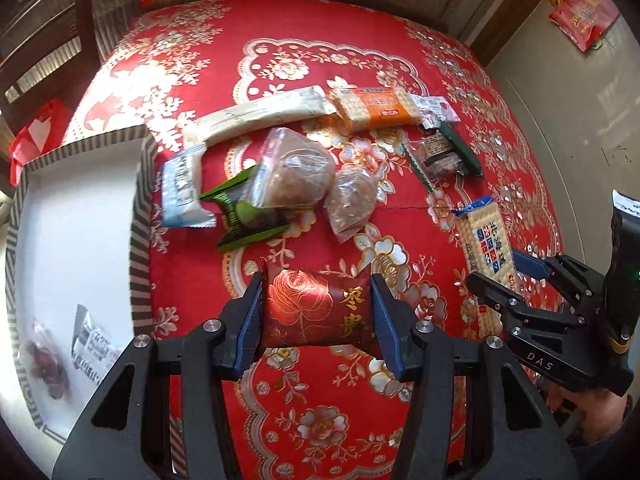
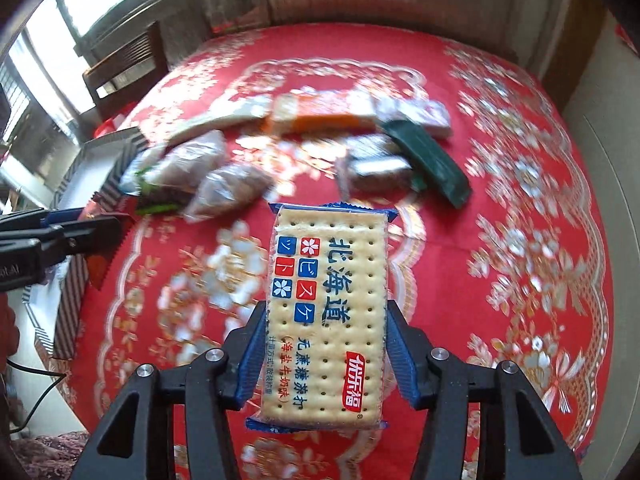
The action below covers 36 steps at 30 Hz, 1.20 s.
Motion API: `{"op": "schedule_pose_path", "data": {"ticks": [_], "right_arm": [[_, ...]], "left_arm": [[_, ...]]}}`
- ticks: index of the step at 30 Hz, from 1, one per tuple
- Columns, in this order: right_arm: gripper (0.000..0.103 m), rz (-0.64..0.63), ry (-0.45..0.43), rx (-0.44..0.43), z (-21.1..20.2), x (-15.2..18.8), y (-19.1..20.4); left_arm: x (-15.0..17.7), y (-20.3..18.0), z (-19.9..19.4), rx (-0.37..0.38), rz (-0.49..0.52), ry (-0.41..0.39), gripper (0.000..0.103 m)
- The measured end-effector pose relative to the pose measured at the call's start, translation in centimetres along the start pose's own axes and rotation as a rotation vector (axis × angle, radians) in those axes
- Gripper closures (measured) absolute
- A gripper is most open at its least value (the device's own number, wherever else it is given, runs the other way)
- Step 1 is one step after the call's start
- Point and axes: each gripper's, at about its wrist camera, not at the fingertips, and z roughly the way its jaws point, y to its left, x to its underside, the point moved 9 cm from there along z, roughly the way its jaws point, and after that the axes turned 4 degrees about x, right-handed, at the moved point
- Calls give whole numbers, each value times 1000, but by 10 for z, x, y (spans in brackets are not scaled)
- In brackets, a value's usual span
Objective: Organize snacks
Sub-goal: 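Carry the red pack and cracker pack over the white tray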
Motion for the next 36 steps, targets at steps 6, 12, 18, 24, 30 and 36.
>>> {"op": "schedule_pose_path", "data": {"ticks": [6, 12, 18, 24, 30, 36], "right_arm": [[49, -68, -5, -30, -3, -15, 35], [49, -139, -6, -65, -1, -26, 72], [49, -213, -1, -103, 3, -35, 109], [49, -282, 4, -134, 6, -44, 143], [49, -335, 2, -154, 6, -52, 173], [49, -386, 9, -173, 9, -59, 201]], "left_arm": [[11, 21, -15, -20, -42, -19, 53], [20, 48, -30, -48, -93, -39, 53], [29, 80, -45, -79, -160, -59, 53], [37, 109, -57, -107, -220, -75, 53], [45, 132, -66, -130, -266, -87, 53], [52, 157, -71, -154, -314, -93, 53]]}}
